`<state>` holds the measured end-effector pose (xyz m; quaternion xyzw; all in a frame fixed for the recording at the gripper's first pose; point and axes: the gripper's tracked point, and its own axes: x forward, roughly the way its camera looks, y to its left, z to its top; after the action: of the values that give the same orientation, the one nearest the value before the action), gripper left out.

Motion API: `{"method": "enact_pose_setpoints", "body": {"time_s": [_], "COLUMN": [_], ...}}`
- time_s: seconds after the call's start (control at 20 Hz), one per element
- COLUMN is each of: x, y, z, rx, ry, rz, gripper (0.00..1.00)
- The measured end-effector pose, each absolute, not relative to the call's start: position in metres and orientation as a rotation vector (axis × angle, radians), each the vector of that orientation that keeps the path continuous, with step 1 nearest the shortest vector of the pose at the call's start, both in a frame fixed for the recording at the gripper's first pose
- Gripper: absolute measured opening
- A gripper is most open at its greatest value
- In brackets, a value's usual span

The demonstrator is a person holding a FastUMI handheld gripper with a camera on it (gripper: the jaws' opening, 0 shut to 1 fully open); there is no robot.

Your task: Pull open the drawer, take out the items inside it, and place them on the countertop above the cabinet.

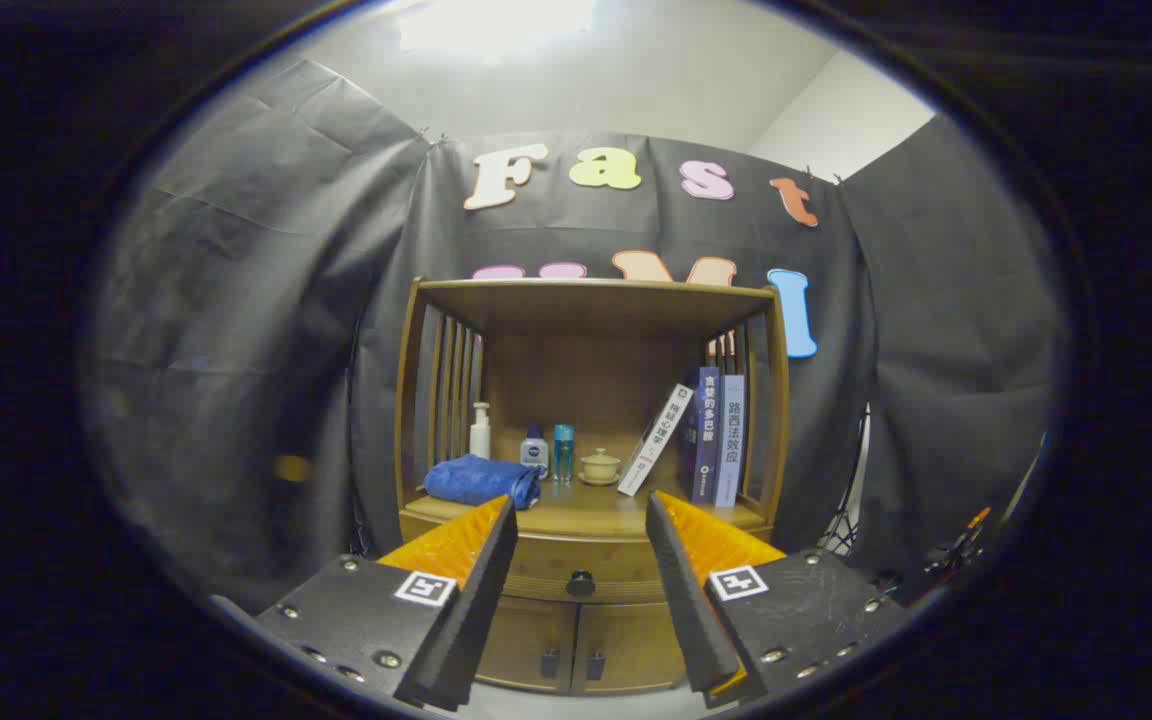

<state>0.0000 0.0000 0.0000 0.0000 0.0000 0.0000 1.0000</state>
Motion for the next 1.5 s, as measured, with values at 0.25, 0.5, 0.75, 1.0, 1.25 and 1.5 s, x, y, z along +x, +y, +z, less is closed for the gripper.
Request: {"method": "enact_pose_setpoints", "body": {"time_s": [0.25, 0.5, 0.75, 1.0, 1.25, 1.5], "x": [0.007, 0.011, 0.014, 0.014, 0.019, 0.042], "y": [0.004, 0.009, 0.01, 0.009, -0.003, -0.013], "z": [0.001, -0.003, -0.002, -0.004, -0.011, -0.055], "rx": [-0.006, -0.005, 0.001, 0.004, 0.013, 0.015], "ry": [0.002, 0.014, 0.005, 0.01, 0.002, 0.083], "rz": [0.016, 0.03, 0.039, 0.038, -0.009, -0.077], "gripper": [0.77, 0.77, 0.77, 0.77, 0.77, 0.77]}}
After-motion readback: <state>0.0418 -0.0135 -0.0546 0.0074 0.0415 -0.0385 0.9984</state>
